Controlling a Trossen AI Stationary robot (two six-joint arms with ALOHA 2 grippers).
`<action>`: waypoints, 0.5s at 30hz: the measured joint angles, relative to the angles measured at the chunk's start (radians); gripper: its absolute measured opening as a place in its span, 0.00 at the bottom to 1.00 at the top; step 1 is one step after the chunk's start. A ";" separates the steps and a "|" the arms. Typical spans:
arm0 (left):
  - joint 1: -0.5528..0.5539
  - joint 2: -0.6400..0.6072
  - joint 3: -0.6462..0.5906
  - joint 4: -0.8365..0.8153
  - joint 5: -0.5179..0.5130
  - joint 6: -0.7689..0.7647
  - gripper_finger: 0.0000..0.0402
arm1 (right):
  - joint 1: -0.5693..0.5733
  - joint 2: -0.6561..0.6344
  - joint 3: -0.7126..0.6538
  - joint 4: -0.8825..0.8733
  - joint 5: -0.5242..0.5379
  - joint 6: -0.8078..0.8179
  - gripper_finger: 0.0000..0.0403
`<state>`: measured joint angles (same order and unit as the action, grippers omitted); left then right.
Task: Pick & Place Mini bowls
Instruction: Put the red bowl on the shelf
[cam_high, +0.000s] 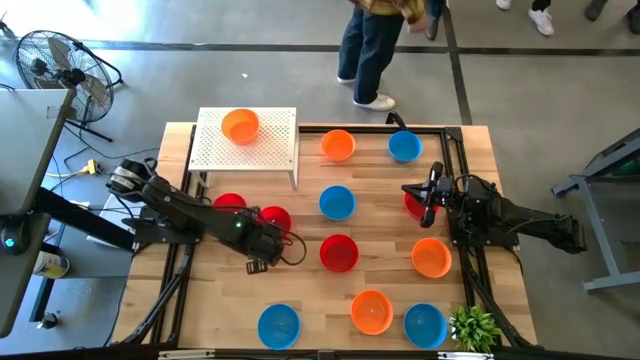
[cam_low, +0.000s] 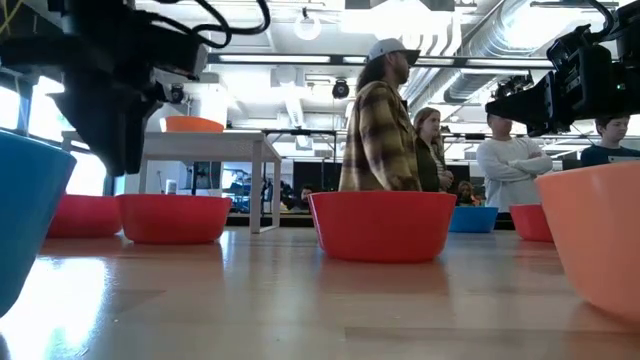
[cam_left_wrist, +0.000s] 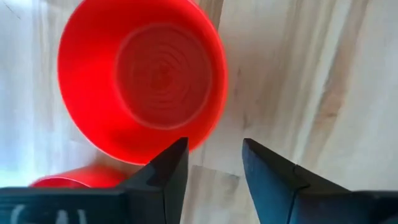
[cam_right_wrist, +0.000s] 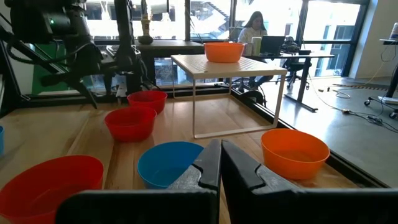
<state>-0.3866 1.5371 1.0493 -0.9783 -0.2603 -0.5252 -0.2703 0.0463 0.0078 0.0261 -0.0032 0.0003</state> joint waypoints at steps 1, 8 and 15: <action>0.000 0.004 -0.007 0.000 -0.013 0.012 0.37 | 0.000 0.000 0.000 0.000 0.000 0.000 0.00; 0.000 0.007 -0.104 0.085 -0.044 0.070 0.29 | 0.000 0.000 0.000 0.000 0.000 0.000 0.00; 0.000 0.007 -0.161 0.140 -0.053 0.087 0.18 | 0.000 0.000 0.000 0.000 0.000 0.000 0.00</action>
<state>-0.3862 1.5436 0.8885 -0.8385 -0.3132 -0.4384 -0.2699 0.0463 0.0078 0.0261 -0.0036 0.0006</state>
